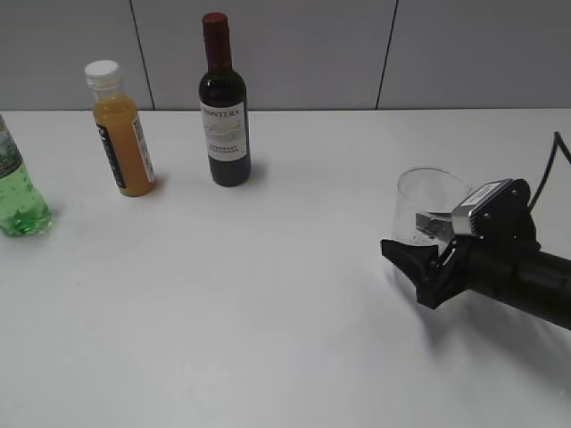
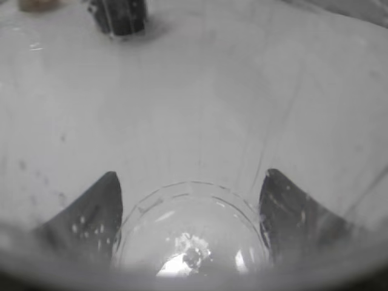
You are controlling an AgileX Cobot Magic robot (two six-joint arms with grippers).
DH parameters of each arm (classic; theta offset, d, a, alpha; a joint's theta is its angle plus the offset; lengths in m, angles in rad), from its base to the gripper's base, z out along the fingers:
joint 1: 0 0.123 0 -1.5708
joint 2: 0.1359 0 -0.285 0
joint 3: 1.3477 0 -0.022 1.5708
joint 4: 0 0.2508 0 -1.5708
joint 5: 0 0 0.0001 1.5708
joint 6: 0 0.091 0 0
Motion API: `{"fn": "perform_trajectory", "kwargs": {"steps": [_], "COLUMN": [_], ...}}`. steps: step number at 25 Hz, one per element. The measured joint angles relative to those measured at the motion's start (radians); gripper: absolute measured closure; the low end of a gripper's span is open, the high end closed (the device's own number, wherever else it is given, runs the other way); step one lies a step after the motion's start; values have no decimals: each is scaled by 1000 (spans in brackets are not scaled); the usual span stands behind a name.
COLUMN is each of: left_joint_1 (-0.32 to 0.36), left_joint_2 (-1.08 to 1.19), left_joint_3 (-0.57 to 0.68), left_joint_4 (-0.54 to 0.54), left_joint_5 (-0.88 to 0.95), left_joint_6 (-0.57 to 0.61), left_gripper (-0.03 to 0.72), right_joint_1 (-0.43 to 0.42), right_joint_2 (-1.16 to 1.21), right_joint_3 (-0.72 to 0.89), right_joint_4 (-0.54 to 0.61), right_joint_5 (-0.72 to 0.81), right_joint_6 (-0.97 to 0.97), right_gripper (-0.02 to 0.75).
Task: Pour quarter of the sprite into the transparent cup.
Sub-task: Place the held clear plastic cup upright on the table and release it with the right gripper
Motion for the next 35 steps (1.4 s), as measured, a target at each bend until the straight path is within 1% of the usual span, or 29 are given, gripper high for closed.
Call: {"fn": "perform_trajectory", "kwargs": {"steps": [4,7,10,15,18,21,26,29,35], "left_joint_1": [0,0,0,0,0,0,0,0,0], "left_joint_2": [0,0,0,0,0,0,0,0,0], "left_joint_3": [0,0,0,0,0,0,0,0,0], "left_joint_4": [0,0,0,0,0,0,0,0,0], "left_joint_5": [0,0,0,0,0,0,0,0,0], "left_joint_6": [0,0,0,0,0,0,0,0,0], "left_gripper": [135,135,135,135,135,135,135,135,135], "right_joint_1": [108,205,284,376,396,406,426,427,427], "right_joint_2": [0,13,48,104,124,153,218,256,294], "right_joint_3": [-27,-90,-169,-317,-410,-503,-611,-646,-692], "right_joint_4": [-41,-53,-88,-197,-283,-343,-490,-530,-541], "right_joint_5": [2,2,2,3,3,6,40,48,77], "right_joint_6": [-1,-2,-2,63,128,214,307,340,350], "right_gripper": [204,204,204,204,204,204,204,204,205]}}
